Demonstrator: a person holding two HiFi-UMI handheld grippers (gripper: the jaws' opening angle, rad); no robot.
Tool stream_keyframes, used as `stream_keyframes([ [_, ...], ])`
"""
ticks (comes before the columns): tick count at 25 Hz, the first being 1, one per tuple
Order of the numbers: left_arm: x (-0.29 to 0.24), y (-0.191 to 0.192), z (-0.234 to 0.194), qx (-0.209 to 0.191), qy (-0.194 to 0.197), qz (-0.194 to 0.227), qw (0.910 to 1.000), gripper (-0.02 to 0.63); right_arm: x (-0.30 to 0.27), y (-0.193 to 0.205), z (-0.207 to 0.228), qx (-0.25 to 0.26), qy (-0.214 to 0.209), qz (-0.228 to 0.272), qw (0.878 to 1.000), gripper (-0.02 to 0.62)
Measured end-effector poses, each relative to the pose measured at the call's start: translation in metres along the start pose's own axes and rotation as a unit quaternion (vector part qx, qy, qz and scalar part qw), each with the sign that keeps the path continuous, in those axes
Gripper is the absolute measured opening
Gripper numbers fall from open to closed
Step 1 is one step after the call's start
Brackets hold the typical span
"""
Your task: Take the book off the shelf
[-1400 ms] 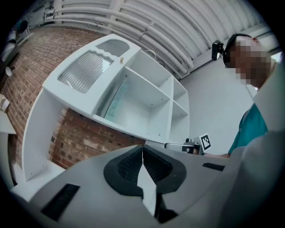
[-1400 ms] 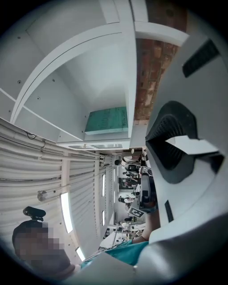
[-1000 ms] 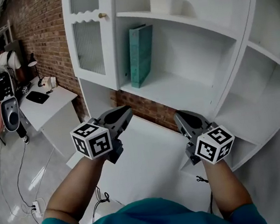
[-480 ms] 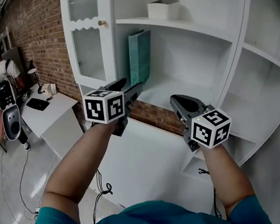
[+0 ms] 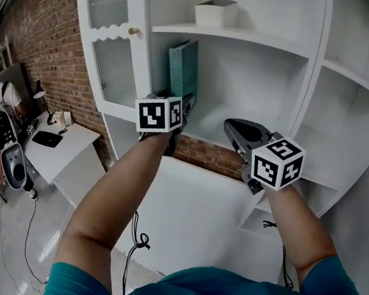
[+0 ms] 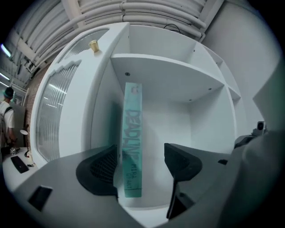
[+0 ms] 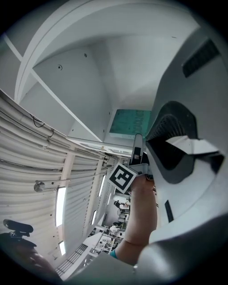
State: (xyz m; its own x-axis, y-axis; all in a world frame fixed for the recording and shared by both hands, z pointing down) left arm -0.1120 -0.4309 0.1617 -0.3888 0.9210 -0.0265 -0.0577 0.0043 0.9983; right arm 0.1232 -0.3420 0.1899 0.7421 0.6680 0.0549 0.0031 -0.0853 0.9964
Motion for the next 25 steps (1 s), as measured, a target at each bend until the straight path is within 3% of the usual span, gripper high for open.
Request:
stream_keyframes([
  [25,-0.096,-0.008,-0.019,0.011,-0.05,-0.042,0.9978,0.316,-0.01,0.004,0.028,-0.007,0.015,0.0,1.0,0.021],
])
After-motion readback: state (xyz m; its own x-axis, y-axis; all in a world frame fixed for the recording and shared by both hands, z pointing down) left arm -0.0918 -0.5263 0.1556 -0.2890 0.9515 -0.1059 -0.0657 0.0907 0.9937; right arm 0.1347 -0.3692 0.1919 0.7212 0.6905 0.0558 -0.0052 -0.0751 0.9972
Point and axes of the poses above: the fingertips, and each gripper's own axes: x backward along the fingers, z to its right, y out of its underside, the point moved 10 cm from there along x, backward along the fingers, and after that the axes turned 4 degrees about -x, right-handed, at the moved point
